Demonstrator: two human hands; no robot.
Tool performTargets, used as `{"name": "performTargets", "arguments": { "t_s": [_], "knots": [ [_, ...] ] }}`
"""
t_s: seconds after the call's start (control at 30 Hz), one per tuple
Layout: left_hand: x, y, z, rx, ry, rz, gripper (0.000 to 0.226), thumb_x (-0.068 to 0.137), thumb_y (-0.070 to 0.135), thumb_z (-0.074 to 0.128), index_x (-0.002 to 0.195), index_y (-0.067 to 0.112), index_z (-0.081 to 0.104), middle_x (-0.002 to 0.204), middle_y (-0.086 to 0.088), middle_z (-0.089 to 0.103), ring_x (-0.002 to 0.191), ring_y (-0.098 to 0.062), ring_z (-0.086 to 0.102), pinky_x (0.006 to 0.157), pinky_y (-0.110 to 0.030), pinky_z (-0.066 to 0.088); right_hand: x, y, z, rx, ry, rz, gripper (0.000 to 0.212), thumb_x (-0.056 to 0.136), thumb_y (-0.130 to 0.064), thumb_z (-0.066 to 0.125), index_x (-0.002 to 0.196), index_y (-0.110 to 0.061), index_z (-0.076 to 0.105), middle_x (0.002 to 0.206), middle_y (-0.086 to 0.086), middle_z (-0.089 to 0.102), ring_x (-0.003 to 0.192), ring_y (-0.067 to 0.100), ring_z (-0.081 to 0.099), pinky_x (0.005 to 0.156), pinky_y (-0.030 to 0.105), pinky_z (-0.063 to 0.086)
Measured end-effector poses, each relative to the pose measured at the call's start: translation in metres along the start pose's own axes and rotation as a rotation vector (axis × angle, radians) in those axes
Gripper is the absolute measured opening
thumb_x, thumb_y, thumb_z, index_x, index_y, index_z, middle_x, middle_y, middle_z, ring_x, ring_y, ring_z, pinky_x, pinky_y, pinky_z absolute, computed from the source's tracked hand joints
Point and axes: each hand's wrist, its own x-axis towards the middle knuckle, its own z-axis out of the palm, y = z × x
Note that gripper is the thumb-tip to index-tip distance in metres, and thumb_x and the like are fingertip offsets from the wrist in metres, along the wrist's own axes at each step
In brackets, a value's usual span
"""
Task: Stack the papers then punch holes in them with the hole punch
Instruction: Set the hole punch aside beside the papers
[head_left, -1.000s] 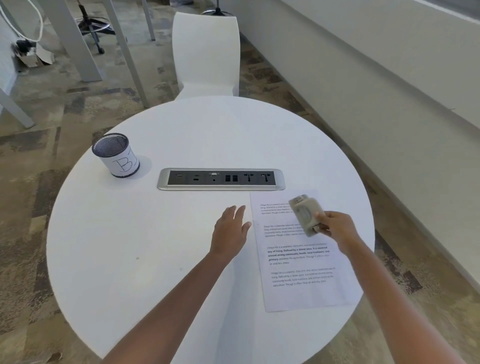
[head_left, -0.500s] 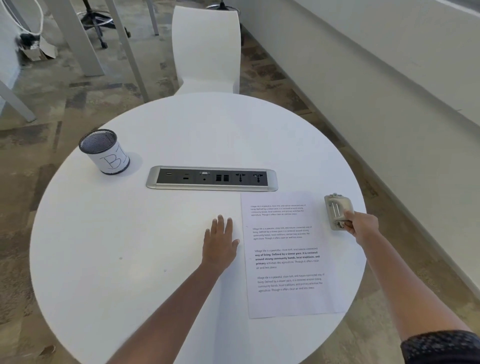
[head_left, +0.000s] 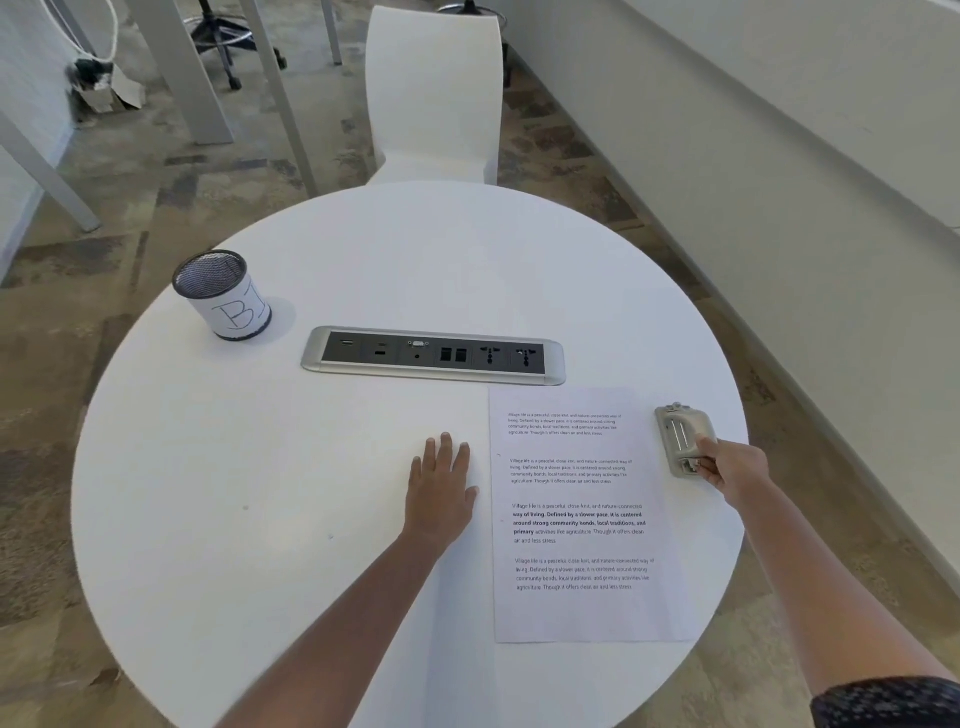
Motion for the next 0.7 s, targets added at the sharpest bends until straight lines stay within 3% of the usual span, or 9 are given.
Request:
{"name": "performTargets", "arguments": {
  "t_s": [0.07,0.13,0.2,0.27,0.33,0.43,0.6,0.7],
  "knots": [
    [0.000,-0.001,0.000,-0.004,0.004,0.003,0.058,0.098,0.031,0.033,0.148,0.014,0.010,0.159,-0.011,0.004,0.147,-0.030,0.002,0.120,-0.041,0.010,0.002,0.000,-0.001,-0.012,0.004,-0.006,0.020,0.087,-0.004,0.061,0.069,-0.003,0.053,0.067,0.008,0.050,0.059,0.013,0.047,0.035,0.011,0.047],
    [0.000,-0.003,-0.001,-0.010,0.013,0.007,0.057,0.098,0.031,0.033,0.148,0.014,0.011,0.159,-0.011,0.005,0.147,-0.029,0.001,0.120,-0.041,0.009,0.001,0.000,0.000,-0.036,0.000,-0.009,0.008,0.086,-0.005,0.062,0.088,0.002,0.059,0.068,0.010,0.051,0.059,0.014,0.048,0.039,0.014,0.050],
    [0.000,-0.006,-0.003,-0.016,0.036,0.009,0.056,0.099,0.031,0.032,0.148,0.015,0.011,0.159,-0.010,0.006,0.147,-0.028,0.001,0.120,-0.040,0.009,0.000,0.002,0.000,-0.153,0.036,-0.048,0.029,0.086,-0.009,0.063,0.110,0.007,0.058,0.081,0.016,0.058,0.065,0.020,0.054,0.056,0.024,0.055],
    [-0.001,-0.013,-0.004,-0.027,0.071,0.006,0.055,0.099,0.031,0.030,0.148,0.015,0.011,0.159,-0.009,0.006,0.147,-0.026,0.002,0.120,-0.039,0.009,-0.004,0.003,0.001,-0.340,0.132,-0.144,0.046,0.085,-0.017,0.064,0.124,0.004,0.052,0.115,0.023,0.057,0.096,0.033,0.059,0.084,0.040,0.053],
    [-0.002,-0.023,-0.007,-0.033,0.112,0.000,0.054,0.099,0.030,0.029,0.148,0.016,0.012,0.159,-0.009,0.006,0.148,-0.025,0.003,0.120,-0.038,0.009,-0.015,0.004,0.007,-0.424,0.224,-0.264,0.049,0.085,-0.022,0.062,0.128,-0.002,0.049,0.132,0.023,0.048,0.116,0.037,0.051,0.095,0.046,0.044],
    [-0.007,-0.043,-0.010,-0.030,0.175,-0.020,0.051,0.099,0.029,0.028,0.148,0.018,0.014,0.159,-0.008,0.010,0.148,-0.024,0.005,0.120,-0.036,0.010,-0.038,0.008,0.025,-0.390,0.271,-0.427,0.039,0.087,-0.019,0.057,0.121,-0.001,0.054,0.122,0.026,0.056,0.110,0.035,0.055,0.088,0.039,0.045],
    [-0.020,-0.078,-0.019,-0.147,0.268,-0.093,0.048,0.098,0.022,0.033,0.145,0.016,0.025,0.157,-0.009,0.018,0.147,-0.024,0.011,0.118,-0.035,0.013,-0.082,0.027,0.069,-0.365,0.162,-0.599,0.023,0.089,-0.007,0.050,0.104,0.004,0.064,0.108,0.023,0.066,0.098,0.031,0.060,0.074,0.017,0.034],
    [-0.029,-0.099,-0.024,-0.226,0.312,-0.140,0.046,0.098,0.019,0.035,0.144,0.014,0.030,0.156,-0.009,0.022,0.147,-0.024,0.013,0.118,-0.035,0.014,-0.111,0.045,0.099,-0.401,0.054,-0.625,0.022,0.090,-0.008,0.051,0.103,0.001,0.066,0.105,0.019,0.067,0.088,0.024,0.059,0.076,0.021,0.037]
  ]
}}
